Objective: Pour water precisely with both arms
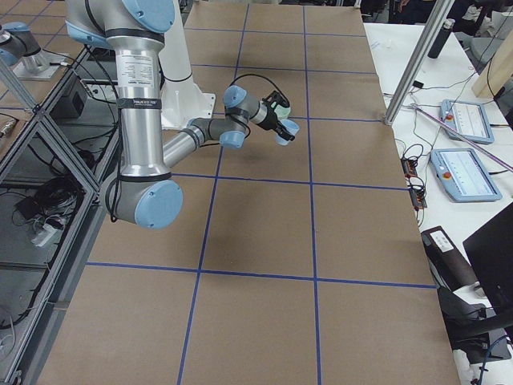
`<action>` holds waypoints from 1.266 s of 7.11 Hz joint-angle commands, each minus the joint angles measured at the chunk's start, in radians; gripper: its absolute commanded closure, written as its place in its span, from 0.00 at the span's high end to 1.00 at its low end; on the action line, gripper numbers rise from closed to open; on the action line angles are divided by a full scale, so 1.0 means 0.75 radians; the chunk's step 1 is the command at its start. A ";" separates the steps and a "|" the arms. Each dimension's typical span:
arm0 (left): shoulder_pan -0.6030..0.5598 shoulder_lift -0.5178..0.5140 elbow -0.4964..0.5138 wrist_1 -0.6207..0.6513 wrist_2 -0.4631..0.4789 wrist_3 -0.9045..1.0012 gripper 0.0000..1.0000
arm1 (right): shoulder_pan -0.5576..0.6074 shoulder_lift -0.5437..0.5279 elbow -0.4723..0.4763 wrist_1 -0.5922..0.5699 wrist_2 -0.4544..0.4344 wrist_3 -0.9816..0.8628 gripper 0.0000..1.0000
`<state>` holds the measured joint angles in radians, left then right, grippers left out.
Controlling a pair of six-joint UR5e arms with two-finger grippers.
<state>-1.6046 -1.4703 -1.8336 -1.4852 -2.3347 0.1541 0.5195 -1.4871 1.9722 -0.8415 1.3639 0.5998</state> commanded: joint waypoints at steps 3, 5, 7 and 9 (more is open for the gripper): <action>0.000 0.003 0.011 0.000 0.000 -0.001 1.00 | -0.011 0.144 -0.061 -0.037 0.253 -0.205 0.00; -0.002 0.035 0.007 -0.004 -0.043 -0.001 1.00 | -0.052 0.360 -0.075 -0.412 0.253 -0.188 0.00; -0.002 0.042 0.009 -0.002 -0.043 -0.001 1.00 | -0.091 0.461 -0.081 -0.630 0.253 -0.188 0.00; -0.004 0.044 0.011 -0.002 -0.045 -0.001 1.00 | -0.108 0.557 -0.120 -0.773 0.253 -0.188 0.00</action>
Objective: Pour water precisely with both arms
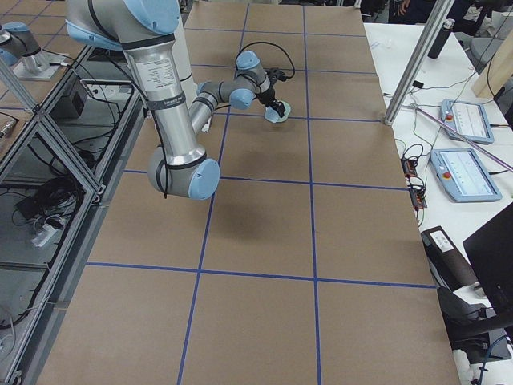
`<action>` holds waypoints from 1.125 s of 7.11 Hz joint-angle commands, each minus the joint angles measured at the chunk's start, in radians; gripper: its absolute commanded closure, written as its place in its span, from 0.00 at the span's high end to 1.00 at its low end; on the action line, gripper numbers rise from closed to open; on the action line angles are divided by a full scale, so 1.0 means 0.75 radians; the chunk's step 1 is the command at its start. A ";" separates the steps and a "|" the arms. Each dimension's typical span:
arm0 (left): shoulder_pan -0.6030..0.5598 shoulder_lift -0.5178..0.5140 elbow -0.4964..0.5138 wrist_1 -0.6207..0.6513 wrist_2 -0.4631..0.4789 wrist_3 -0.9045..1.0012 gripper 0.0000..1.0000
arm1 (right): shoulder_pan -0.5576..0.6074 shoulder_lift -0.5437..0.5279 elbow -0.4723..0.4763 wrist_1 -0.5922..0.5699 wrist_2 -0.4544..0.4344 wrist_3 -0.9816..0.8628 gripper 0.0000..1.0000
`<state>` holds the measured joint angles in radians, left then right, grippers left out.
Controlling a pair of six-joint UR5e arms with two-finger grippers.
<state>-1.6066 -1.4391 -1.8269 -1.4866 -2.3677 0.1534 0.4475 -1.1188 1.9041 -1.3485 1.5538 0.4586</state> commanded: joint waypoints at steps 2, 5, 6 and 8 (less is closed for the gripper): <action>-0.003 0.011 0.000 0.000 -0.001 0.000 1.00 | -0.040 0.127 -0.080 -0.121 0.000 0.041 0.00; -0.005 0.011 0.002 0.002 0.001 -0.002 1.00 | -0.065 0.215 -0.141 -0.194 0.000 0.127 0.00; -0.005 0.011 0.002 0.002 0.001 -0.002 1.00 | -0.075 0.220 -0.156 -0.196 0.000 0.155 0.00; -0.005 0.011 0.002 0.002 0.001 -0.002 1.00 | -0.081 0.280 -0.207 -0.292 0.000 0.164 0.00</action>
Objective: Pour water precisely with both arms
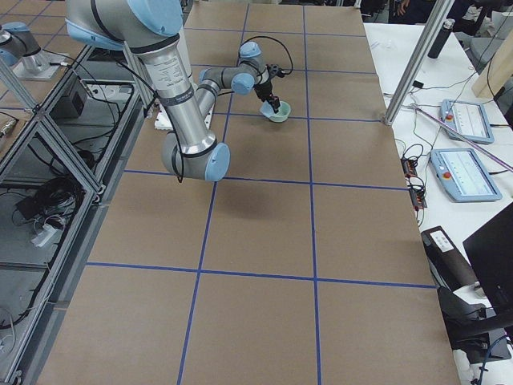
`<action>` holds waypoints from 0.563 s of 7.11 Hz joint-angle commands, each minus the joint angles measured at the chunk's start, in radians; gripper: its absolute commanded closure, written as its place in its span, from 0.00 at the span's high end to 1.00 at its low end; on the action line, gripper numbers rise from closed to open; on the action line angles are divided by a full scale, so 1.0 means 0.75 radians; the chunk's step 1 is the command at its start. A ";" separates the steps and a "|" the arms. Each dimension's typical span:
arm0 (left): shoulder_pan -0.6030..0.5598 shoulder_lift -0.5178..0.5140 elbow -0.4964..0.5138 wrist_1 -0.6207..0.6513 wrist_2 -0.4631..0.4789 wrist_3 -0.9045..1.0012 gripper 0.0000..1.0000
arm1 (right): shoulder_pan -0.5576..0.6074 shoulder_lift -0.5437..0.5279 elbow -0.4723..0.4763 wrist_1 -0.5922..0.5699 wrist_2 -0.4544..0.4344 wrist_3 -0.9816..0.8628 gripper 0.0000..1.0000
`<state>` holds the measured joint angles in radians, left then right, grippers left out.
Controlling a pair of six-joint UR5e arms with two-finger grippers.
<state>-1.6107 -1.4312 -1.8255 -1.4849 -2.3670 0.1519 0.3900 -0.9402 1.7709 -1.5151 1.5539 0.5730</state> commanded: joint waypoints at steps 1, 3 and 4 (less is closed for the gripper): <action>0.000 0.000 0.000 0.000 0.000 0.000 1.00 | -0.007 0.049 -0.034 -0.111 0.002 0.021 0.00; -0.002 0.000 0.000 0.000 0.000 0.000 1.00 | -0.013 0.067 -0.038 -0.193 0.010 0.021 0.00; -0.002 0.000 0.000 0.000 0.000 0.000 1.00 | -0.013 0.073 -0.038 -0.211 0.020 0.021 0.00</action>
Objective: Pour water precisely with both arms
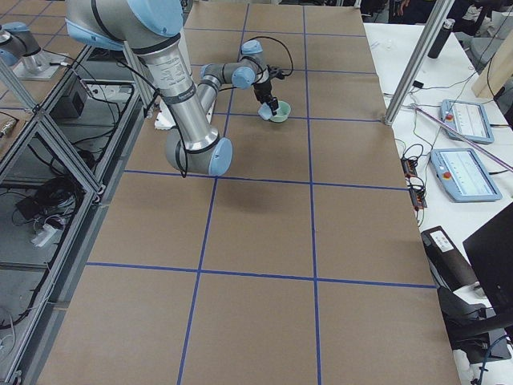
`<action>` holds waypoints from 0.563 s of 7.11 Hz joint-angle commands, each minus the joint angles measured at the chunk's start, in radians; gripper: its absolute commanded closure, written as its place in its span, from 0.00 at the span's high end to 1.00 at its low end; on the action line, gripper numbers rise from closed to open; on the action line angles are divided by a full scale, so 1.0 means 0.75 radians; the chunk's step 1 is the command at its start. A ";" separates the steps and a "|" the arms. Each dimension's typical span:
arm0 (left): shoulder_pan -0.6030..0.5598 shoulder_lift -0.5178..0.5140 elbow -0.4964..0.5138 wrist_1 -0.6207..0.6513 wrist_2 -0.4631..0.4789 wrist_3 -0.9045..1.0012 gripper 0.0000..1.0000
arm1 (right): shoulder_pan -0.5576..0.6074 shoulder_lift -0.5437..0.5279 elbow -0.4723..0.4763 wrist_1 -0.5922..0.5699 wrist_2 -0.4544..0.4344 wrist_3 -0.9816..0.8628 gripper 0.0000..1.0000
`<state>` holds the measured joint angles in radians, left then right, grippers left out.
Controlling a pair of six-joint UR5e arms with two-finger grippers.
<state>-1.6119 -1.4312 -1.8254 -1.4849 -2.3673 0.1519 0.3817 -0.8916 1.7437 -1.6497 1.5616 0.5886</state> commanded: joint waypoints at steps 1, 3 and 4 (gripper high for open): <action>0.002 0.000 0.000 0.000 0.000 0.000 1.00 | -0.002 0.037 -0.034 -0.034 0.014 -0.001 0.00; 0.000 0.000 0.010 0.002 0.000 0.000 1.00 | -0.002 0.078 -0.077 -0.054 0.014 -0.002 0.00; 0.000 -0.002 0.010 0.002 0.000 0.000 1.00 | -0.002 0.088 -0.077 -0.089 0.014 -0.010 0.00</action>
<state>-1.6115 -1.4315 -1.8202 -1.4835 -2.3670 0.1519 0.3805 -0.8358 1.6907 -1.6937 1.5721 0.5861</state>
